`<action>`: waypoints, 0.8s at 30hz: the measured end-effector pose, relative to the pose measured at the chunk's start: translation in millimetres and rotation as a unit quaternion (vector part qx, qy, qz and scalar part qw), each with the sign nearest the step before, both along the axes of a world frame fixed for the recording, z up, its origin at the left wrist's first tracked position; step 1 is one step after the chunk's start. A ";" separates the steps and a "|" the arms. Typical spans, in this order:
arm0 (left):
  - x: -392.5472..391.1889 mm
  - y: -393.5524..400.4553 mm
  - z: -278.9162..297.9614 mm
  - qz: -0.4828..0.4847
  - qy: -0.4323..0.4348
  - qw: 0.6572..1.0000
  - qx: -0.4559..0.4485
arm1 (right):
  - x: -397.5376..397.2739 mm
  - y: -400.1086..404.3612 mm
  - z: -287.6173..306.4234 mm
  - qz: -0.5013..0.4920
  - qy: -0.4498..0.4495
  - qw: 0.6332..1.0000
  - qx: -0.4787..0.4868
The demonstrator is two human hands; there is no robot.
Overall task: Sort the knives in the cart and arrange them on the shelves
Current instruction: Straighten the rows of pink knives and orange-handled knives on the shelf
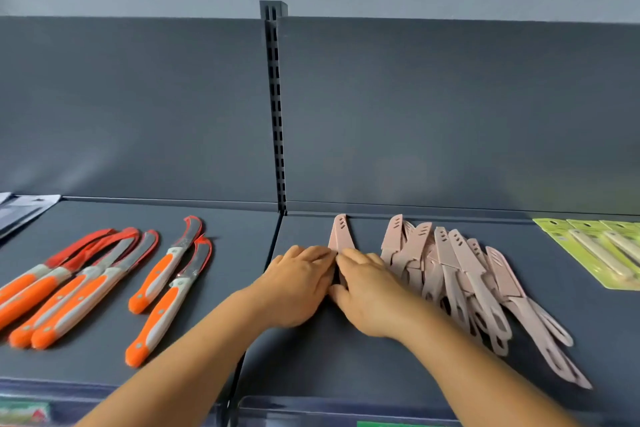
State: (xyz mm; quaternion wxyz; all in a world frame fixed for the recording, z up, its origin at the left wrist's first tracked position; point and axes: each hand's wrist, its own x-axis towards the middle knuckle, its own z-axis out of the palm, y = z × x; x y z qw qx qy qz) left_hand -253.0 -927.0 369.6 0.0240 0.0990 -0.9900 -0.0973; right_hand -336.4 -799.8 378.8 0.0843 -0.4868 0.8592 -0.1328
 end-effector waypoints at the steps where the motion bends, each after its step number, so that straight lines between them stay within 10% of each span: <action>1: 1.3 1.3 -0.6 0.002 0.005 1.000 -0.014 | 0.2 -0.8 -1.1 -0.003 0.001 1.000 0.002; 24: -8.3 -7.0 18.3 0.150 0.068 0.986 0.039 | 9.3 -33.5 1.7 -0.197 0.087 0.976 -0.013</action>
